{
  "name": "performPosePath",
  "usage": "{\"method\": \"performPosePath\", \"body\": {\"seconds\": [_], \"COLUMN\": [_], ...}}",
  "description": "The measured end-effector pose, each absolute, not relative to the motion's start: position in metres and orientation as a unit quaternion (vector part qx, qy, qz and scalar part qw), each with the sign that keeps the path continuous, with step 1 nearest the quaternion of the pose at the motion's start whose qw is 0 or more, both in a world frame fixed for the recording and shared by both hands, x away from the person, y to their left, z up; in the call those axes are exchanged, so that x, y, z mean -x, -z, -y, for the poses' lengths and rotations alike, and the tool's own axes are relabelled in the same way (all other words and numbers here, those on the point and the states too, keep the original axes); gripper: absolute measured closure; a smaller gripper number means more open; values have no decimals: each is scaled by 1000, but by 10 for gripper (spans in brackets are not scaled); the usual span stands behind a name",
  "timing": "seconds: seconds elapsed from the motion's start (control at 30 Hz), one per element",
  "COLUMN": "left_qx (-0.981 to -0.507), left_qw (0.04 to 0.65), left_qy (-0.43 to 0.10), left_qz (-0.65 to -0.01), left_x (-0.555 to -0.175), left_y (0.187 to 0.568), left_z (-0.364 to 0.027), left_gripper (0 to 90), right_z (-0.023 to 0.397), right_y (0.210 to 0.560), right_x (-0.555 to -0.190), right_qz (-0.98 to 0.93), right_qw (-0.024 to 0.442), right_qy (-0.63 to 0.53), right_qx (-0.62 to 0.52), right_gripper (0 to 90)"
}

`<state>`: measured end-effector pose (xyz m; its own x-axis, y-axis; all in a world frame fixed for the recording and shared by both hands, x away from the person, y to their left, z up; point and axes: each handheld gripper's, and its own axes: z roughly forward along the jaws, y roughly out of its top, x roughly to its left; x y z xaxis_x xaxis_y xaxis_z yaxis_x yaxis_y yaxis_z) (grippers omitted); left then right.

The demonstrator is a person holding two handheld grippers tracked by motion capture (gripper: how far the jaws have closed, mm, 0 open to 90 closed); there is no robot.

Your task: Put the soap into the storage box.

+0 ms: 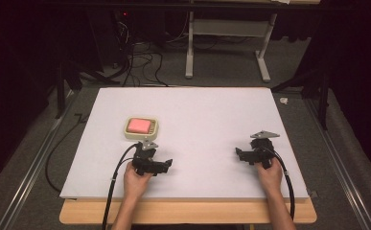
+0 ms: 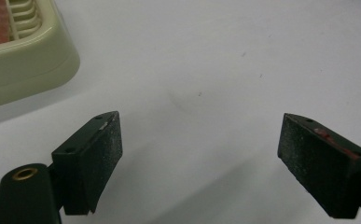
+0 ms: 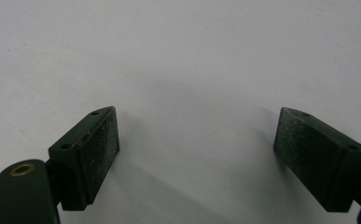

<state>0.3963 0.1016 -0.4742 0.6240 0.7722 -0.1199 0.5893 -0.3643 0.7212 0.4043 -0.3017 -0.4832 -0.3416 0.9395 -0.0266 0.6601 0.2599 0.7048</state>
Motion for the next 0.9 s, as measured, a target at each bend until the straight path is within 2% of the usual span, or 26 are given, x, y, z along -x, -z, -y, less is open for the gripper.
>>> {"method": "performPosePath", "body": {"seconds": [0.9], "left_qx": [-827], "left_qw": [360], "left_qy": [-162], "left_qz": [-400], "left_x": [-396], "left_y": [487], "left_z": [-90], "left_gripper": [139], "right_z": [302], "right_y": [483], "right_x": [-404], "right_qz": [-760], "right_qw": [229], "right_qy": [-305], "right_qx": [-526], "right_gripper": [147]}}
